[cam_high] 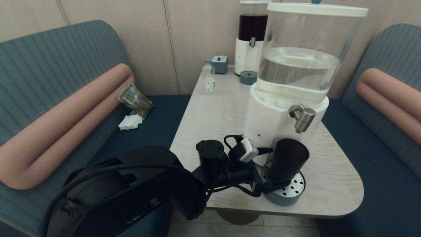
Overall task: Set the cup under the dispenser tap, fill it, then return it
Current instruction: Place the cup next to the water dispenser
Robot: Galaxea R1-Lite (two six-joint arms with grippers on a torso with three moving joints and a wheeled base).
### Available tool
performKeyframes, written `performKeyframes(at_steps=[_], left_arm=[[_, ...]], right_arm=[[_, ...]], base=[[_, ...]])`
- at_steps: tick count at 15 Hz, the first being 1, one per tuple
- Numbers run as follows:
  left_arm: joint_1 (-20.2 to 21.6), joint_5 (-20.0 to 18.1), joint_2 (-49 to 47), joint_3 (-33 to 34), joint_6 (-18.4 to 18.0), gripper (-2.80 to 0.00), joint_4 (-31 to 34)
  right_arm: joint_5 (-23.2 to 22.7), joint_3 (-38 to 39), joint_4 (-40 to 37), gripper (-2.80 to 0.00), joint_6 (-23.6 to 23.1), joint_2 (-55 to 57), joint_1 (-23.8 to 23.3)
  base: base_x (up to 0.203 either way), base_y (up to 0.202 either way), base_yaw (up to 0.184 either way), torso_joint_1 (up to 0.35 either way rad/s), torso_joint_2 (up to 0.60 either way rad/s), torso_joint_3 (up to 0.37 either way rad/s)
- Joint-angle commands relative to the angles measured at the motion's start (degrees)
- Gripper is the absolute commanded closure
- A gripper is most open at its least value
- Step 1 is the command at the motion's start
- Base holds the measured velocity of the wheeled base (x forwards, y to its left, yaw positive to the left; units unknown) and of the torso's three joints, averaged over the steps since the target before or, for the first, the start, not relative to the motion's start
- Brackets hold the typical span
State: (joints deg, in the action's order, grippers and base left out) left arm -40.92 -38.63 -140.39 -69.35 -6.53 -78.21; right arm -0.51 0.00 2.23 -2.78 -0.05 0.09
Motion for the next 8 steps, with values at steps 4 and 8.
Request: performKeyframes(at_steps=[4,8], left_arm=[[-1.56,-0.08,-2.59,-2.68,0.41,-2.80,-0.44],[-2.63,-0.04,-3.80,-4.21,0.73,-2.80,-0.45]], right_arm=[[-0.01,0.88,0.05,0.00,-0.03,-0.04,0.01],[-0.01,0.86,0.05,0.00,-0.03,-0.04,-0.01]], base=[[0.000,0.000,0.000,0.000,0.00,0.000],[0.000,0.000,0.000,0.000,0.00,0.000]])
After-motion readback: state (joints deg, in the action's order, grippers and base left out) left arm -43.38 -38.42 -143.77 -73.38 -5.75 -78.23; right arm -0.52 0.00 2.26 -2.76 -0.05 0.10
